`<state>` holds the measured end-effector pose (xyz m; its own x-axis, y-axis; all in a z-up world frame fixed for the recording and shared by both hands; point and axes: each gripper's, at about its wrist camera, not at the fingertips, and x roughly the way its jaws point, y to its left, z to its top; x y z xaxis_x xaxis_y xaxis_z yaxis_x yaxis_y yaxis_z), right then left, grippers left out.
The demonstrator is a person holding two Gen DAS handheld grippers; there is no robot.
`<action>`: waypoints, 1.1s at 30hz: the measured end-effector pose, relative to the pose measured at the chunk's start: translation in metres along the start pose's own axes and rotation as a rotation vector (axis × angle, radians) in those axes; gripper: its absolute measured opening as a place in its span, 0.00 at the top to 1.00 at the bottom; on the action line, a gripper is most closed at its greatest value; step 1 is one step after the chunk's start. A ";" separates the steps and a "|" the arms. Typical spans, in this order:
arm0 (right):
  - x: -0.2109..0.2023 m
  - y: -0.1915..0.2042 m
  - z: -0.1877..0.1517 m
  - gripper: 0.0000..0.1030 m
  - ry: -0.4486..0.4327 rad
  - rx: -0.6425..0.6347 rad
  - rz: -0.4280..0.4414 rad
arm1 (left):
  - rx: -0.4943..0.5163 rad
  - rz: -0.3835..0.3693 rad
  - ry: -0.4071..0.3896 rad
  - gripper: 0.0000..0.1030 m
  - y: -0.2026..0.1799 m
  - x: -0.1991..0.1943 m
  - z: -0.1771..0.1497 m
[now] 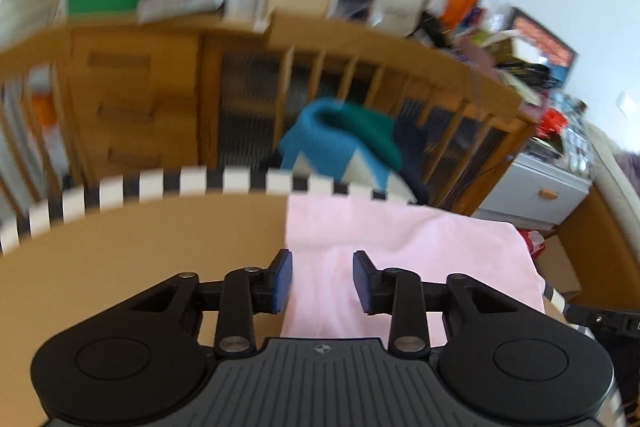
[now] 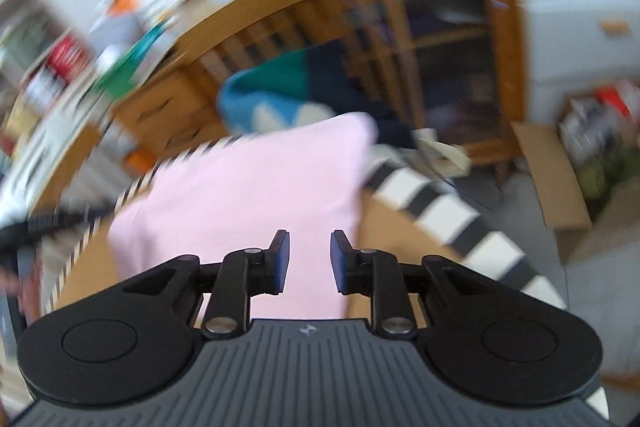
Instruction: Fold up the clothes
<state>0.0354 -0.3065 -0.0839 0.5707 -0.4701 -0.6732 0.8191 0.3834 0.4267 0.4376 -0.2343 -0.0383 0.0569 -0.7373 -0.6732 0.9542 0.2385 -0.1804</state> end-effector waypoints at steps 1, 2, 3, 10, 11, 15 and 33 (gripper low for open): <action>0.003 0.011 -0.003 0.76 -0.007 -0.059 -0.011 | 0.018 -0.017 -0.024 0.67 -0.007 -0.006 -0.004; 0.008 0.019 -0.005 0.77 -0.013 -0.102 -0.026 | 0.038 -0.038 -0.038 0.67 -0.015 -0.010 -0.008; 0.012 0.027 -0.007 0.77 -0.018 -0.146 -0.040 | 0.074 -0.070 -0.010 0.67 -0.024 -0.007 -0.015; 0.025 0.031 -0.030 0.78 0.059 -0.284 -0.166 | 0.135 -0.044 0.147 0.72 -0.041 0.014 -0.063; 0.020 0.031 -0.035 0.78 0.061 -0.310 -0.173 | 0.123 -0.040 0.155 0.72 -0.038 0.013 -0.069; 0.006 0.029 -0.044 0.73 0.080 -0.340 -0.177 | 0.116 -0.071 0.151 0.77 -0.031 0.002 -0.068; 0.071 0.047 -0.011 0.78 -0.077 -0.316 -0.184 | -0.048 0.100 0.038 0.83 -0.010 0.106 -0.002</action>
<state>0.1138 -0.3128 -0.1184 0.4281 -0.6081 -0.6685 0.8571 0.5077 0.0871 0.4331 -0.3135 -0.1096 0.1394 -0.6839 -0.7162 0.9290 0.3407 -0.1445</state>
